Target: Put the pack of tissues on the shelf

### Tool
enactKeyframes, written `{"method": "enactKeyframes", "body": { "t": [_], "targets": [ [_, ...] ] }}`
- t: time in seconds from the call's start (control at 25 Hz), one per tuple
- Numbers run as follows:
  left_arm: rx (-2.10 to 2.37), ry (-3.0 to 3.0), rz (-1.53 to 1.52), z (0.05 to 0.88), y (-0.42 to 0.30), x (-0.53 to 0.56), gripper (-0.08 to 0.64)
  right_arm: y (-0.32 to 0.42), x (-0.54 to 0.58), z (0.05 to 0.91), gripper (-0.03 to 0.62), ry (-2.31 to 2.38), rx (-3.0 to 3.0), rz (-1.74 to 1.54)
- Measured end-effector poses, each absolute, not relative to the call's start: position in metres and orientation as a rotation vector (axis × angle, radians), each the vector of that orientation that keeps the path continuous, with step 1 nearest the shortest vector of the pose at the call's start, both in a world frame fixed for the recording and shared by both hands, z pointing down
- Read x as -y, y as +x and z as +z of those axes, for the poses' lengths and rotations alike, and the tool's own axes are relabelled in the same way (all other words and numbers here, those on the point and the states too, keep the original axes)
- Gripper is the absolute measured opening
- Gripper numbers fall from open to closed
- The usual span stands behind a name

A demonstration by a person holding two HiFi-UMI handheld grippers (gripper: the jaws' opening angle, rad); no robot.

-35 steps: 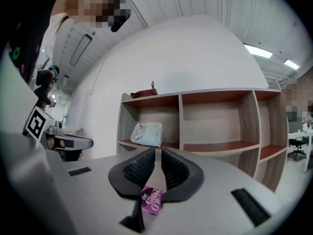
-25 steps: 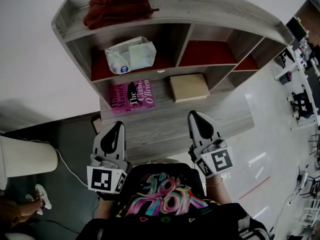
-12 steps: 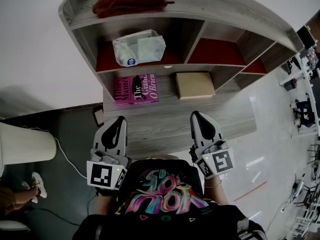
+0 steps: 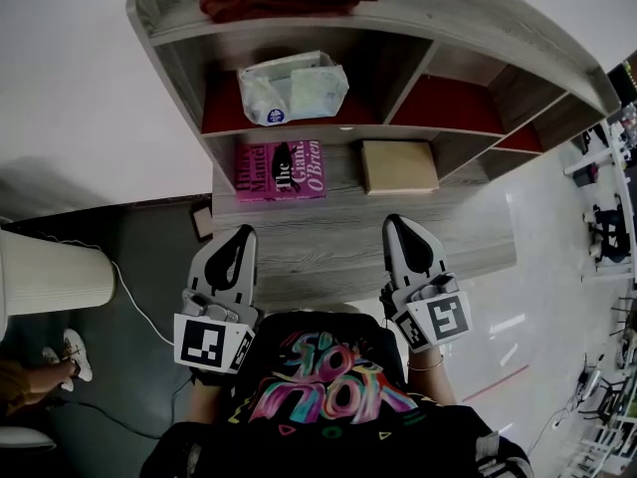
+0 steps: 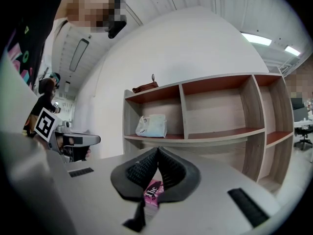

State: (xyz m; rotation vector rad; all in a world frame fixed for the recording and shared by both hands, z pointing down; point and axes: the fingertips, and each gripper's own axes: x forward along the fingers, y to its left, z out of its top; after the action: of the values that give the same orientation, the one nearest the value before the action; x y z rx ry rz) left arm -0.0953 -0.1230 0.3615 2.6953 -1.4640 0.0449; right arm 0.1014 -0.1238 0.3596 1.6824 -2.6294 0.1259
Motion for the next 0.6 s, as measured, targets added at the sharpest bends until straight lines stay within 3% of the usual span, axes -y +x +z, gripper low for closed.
{"method": "enactKeyframes", "body": {
  "t": [0.6],
  "targets": [
    [1.469, 2.667, 0.055, 0.37, -0.104, 0.142, 0.025, 0.093, 0.145, 0.366, 0.015, 1.673, 2.636, 0.172]
  ]
}}
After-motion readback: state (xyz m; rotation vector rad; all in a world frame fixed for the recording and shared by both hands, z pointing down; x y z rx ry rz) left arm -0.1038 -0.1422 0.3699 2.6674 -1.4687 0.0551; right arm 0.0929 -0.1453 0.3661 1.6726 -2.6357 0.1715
